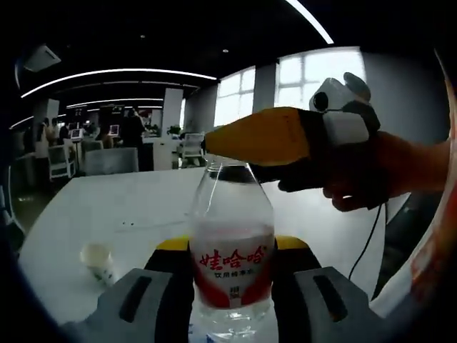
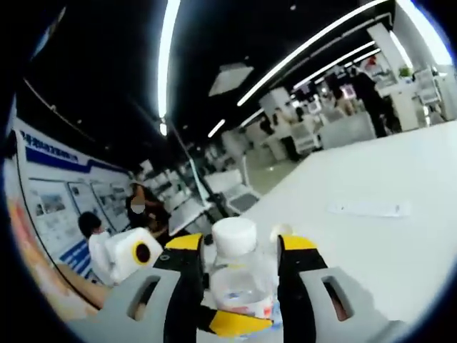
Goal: Arrange the tabletop items into an orderly group along one side of the table until the central work area is clear of visible clutter.
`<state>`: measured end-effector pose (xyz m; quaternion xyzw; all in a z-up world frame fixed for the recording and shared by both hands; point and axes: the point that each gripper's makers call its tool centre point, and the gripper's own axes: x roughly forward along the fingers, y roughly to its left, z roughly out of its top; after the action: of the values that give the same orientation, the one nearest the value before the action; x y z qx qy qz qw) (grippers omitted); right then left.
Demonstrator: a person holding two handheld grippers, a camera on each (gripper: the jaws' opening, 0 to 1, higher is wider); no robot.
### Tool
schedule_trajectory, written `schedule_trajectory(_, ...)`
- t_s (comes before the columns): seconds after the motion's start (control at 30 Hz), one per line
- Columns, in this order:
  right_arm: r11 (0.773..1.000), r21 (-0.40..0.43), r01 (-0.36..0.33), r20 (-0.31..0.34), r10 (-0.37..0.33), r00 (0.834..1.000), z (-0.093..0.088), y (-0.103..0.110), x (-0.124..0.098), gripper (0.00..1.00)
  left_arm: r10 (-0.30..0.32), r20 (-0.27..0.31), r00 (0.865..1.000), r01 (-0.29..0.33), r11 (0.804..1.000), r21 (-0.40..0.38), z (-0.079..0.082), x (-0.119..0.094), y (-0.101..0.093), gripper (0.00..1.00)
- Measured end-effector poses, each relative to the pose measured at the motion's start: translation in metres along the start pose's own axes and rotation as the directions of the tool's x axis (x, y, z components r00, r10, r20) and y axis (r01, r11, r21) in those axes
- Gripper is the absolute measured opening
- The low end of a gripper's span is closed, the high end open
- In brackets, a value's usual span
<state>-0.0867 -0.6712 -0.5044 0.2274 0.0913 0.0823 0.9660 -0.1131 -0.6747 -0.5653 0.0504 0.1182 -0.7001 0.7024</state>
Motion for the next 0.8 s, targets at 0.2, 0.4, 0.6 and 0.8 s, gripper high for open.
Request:
schedule_trajectory(0.2,0.999,-0.037,-0.009,0.003,0.009,1.0,0.002,0.007,-0.001,0.21,-0.007,-0.001,1.0,0.007,0.999,0.031,0.002,-0.001,0.0,0.42)
schedule_trajectory(0.4,0.993,-0.113,-0.032,-0.04,0.028,0.999,0.0,0.014,-0.001,0.19,-0.017,-0.038,0.999,0.021,0.996,0.089,-0.001,-0.001,-0.001,0.44)
schedule_trajectory(0.6,0.985,-0.167,-0.047,-0.07,0.036,0.997,0.002,0.02,0.001,0.19,-0.025,-0.069,0.997,0.034,0.991,0.129,0.005,-0.006,-0.002,0.47)
schedule_trajectory(0.8,0.974,-0.225,-0.041,-0.09,0.022,0.996,0.003,0.023,0.004,0.2,0.007,-0.043,0.999,-0.002,0.994,0.109,0.022,-0.007,-0.002,0.59)
